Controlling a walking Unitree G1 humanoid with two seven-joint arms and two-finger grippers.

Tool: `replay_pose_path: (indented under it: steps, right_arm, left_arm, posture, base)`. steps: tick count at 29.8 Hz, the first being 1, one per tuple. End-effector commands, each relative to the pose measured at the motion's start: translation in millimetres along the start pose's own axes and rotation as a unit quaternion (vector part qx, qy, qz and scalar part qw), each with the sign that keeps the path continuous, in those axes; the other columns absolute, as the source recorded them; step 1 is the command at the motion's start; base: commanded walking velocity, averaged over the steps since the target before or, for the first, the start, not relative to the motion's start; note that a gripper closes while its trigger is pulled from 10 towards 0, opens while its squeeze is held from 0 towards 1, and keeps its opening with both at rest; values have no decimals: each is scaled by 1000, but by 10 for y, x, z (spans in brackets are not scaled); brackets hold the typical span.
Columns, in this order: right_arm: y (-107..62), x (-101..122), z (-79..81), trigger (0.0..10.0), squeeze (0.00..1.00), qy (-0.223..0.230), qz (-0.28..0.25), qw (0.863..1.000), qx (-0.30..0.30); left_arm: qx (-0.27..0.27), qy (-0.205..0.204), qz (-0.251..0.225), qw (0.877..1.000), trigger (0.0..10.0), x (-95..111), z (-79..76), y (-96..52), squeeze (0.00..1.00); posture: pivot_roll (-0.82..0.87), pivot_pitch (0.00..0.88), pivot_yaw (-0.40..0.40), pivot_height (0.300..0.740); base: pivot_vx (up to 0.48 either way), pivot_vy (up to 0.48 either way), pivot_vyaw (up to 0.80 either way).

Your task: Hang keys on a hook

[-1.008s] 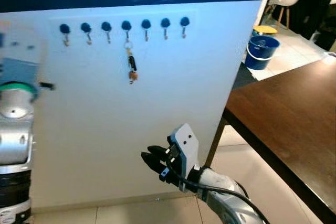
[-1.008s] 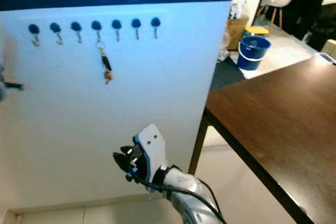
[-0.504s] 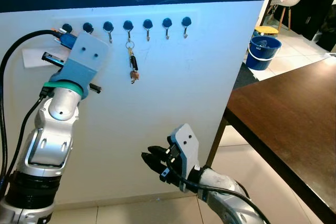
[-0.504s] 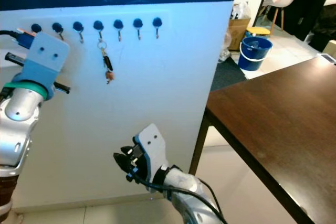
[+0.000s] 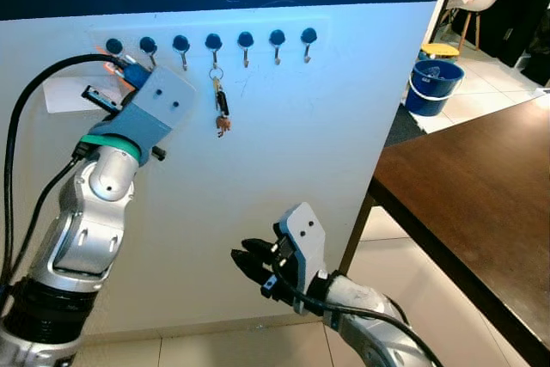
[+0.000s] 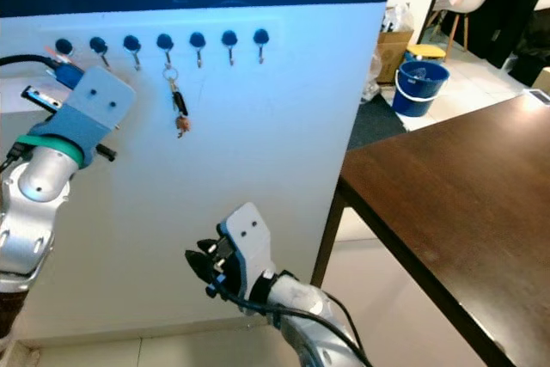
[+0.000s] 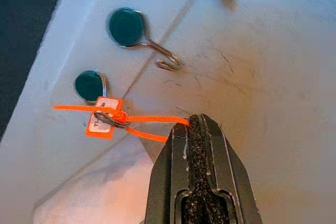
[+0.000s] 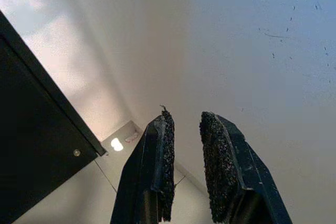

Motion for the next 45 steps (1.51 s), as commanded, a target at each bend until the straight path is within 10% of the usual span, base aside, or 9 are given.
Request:
replay_pose_path:
  steps: [1,8,11,21,34,45]
  right_arm:
    - [1,-14,44,10000,0,0,1,1000,8]
    - [5,-6,43,10000,0,-2,0,1000,7]
    - [10,4,32,10000,0,-4,-2,1000,3]
    - [17,11,9,10000,0,-7,-3,1000,-3]
    - [15,1,-1,10000,0,-11,-1,1000,-7]
    - [23,3,1,10000,0,-14,-1,1000,-7]
  left_arm:
    - [-55,29,12,998,10000,-95,-200,-30,0]
    - [-61,50,21,997,10000,-159,-145,-11,0]
    - [-16,99,29,995,10000,-213,190,75,0]
    - [31,188,24,981,10000,-164,626,151,0]
    - [-22,212,20,977,10000,-160,551,128,0]
    - [-177,156,31,971,10000,-215,60,-131,0]
  posture:
    - [-158,140,129,740]
    - [-158,140,129,740]
    - [-156,139,132,740]
    - [-156,139,132,740]
    - [-156,139,132,740]
    - [-151,145,130,740]
  base:
    - [0,0,0]
    - [0,0,0]
    - [0,0,0]
    - [0,0,0]
    - [0,0,0]
    - [0,0,0]
Point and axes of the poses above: a point about 5 cm out from each wrist's last joint towards the gripper, its own y axis pointing out of the wrist towards the gripper, its own x axis along the axis of the wrist's last joint, z = x × y, the point moved 2 cm from there along y, pointing out of the wrist towards the gripper, and after that the axes turned 3 degrees about -y, right-handed, at the moved point
